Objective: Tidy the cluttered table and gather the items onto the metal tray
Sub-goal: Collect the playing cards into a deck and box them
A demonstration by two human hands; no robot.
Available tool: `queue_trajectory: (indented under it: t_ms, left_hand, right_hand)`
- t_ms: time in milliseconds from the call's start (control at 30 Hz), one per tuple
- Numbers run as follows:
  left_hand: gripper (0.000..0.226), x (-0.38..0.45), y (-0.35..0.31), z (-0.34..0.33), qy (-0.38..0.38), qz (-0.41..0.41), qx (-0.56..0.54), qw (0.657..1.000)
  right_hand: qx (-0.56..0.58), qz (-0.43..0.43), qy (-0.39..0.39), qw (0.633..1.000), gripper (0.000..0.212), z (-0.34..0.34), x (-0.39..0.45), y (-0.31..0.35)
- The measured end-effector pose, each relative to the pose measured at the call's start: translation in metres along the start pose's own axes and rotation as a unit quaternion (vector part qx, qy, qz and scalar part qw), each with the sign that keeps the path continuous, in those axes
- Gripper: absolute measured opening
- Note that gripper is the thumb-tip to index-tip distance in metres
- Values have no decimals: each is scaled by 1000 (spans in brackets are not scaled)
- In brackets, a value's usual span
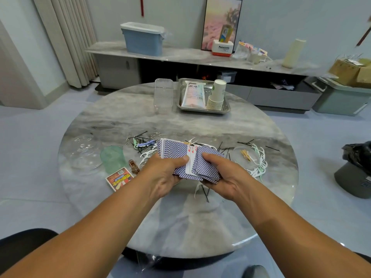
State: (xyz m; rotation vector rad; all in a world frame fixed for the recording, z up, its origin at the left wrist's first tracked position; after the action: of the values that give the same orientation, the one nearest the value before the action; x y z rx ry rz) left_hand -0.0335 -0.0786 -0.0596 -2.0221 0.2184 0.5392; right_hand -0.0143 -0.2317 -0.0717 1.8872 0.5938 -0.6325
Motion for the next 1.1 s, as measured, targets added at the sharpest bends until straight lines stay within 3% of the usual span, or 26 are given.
queue_trajectory:
  t_ms: [100, 267, 500, 667, 867, 1000, 1100]
  left_hand:
    - [38, -1, 1, 0, -4, -3, -1, 1000]
    - [16, -2, -4, -1, -12, 44, -60, 997]
    - [43, -3, 0, -2, -12, -15, 15, 1000]
    - [18, -2, -5, -1, -24, 38, -71, 996]
    - [47, -3, -2, -2, -8, -17, 14, 1000]
    - [19, -5, -5, -4, -5, 32, -57, 998]
    - [15, -3, -7, -2, -15, 23, -42, 999]
  right_hand:
    - [13, 0, 44, 999, 32, -5, -1, -1]
    - [17, 15, -21, 1000, 31, 3, 2, 4]
    - [21, -11, 65, 998, 32, -7, -4, -1]
    - [36, 10, 4, 999, 25, 0, -1, 4]
    - [19, -3, 71, 997, 34, -8, -3, -2]
    - [32, 15, 31, 999, 29, -3, -2, 2]
    - [30, 13, 14, 999, 24, 1, -1, 3]
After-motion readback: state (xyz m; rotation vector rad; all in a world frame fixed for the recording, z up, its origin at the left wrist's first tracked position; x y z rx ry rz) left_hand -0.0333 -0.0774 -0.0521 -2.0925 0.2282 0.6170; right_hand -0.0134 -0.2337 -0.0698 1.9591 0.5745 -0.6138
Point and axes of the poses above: each hand's wrist, its own x-axis towards the middle knuckle, its own z-axis out of the back of the hand, y = z × x, the point moved 3 cm from there along x, towards the middle knuckle, and after that the axes turned 4 degrees about -z, right-handed, at the moved point
